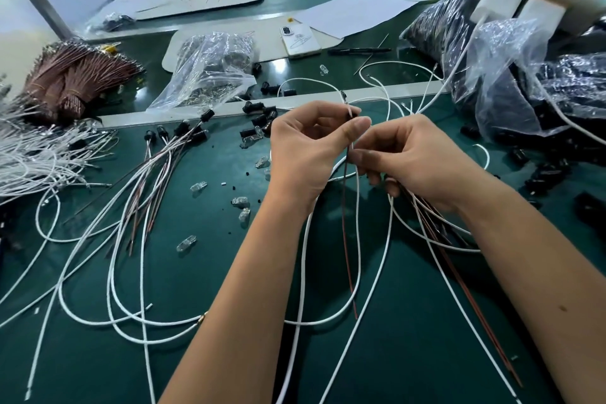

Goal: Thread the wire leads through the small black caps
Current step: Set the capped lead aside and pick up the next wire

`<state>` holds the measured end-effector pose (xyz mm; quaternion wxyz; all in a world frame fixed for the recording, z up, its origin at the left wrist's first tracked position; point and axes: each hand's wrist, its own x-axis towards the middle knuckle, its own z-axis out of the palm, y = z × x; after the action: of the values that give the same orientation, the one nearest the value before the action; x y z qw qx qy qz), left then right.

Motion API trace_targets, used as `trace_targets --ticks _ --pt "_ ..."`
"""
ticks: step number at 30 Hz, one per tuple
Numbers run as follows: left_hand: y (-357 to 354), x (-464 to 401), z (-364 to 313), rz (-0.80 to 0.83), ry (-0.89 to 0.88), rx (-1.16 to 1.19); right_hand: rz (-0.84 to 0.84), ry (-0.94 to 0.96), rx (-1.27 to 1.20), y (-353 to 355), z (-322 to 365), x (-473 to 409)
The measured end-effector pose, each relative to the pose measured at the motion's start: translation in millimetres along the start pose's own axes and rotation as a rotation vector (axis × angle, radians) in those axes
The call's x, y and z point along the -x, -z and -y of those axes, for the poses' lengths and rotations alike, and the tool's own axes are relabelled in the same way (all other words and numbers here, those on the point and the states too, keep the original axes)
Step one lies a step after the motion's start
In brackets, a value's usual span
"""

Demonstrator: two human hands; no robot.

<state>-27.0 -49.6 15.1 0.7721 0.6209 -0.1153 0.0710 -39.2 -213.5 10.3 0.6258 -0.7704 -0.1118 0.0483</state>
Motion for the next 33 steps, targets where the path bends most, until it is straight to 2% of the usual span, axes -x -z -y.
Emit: trace_targets --ticks 3,6,10,14,25,33 --pt "1 -1 1 0.049 -0.069 0.006 -0.021 0.01 0.025 3 -1 -1" --pt "2 -1 1 0.09 -0.102 0.017 -0.092 0.114 0.069 3 0 0" --pt "2 0 0 0.103 -0.143 0.019 -0.189 0.249 0.081 0 1 0" --pt "1 0 -1 0.105 -0.141 0.03 -0.211 0.279 0.105 0 2 0" --pt "0 1 -6 0.092 -0.104 0.098 -0.161 0.28 -0.023 1 7 3" --pt "0 5 -12 0.156 0.067 0.198 -0.028 0.173 -0.224 7 6 1"
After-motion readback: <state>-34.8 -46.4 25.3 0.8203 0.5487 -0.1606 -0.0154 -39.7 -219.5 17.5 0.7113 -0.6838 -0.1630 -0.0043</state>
